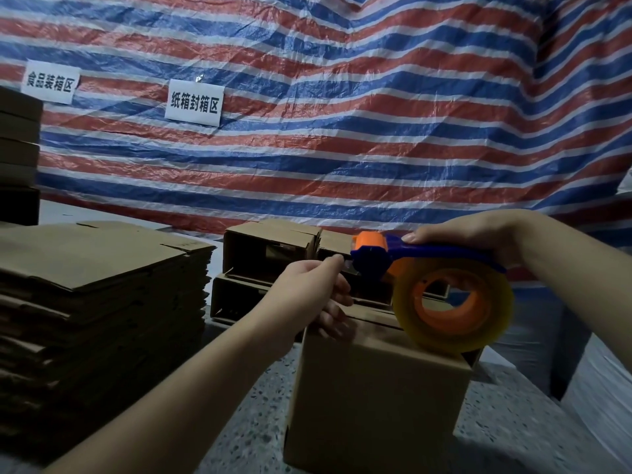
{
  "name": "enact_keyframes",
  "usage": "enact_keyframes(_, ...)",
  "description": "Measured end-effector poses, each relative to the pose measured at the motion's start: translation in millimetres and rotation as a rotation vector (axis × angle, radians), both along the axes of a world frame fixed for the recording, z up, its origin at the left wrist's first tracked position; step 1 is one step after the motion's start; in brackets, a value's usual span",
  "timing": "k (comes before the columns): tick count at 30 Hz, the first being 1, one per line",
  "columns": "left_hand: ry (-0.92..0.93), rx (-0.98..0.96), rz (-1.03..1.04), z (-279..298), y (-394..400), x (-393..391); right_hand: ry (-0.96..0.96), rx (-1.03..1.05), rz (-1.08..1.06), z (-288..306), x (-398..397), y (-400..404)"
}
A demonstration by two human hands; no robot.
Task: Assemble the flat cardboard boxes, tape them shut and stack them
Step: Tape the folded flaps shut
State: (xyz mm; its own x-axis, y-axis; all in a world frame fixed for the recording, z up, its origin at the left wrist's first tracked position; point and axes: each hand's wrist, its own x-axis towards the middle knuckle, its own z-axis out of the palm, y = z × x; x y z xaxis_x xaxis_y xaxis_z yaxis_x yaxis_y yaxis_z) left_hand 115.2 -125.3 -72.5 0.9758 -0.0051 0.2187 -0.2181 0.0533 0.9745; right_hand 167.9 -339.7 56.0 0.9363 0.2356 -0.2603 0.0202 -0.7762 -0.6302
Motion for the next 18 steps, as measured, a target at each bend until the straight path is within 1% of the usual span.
enact_keyframes(7,-0.028,0.023,0.036,-2,-3,0,-0.017,-0.032,0.013,2,-2,1)
enact_keyframes(11,-0.142,0.104,0.177,-8,-5,4,-0.024,-0.042,0.016,2,-2,2)
enact_keyframes(14,-0.177,0.062,0.178,-9,-5,6,-0.028,-0.058,0.023,3,0,2)
enact_keyframes(18,-0.141,0.02,0.148,-14,-9,8,-0.042,-0.063,0.011,2,2,3)
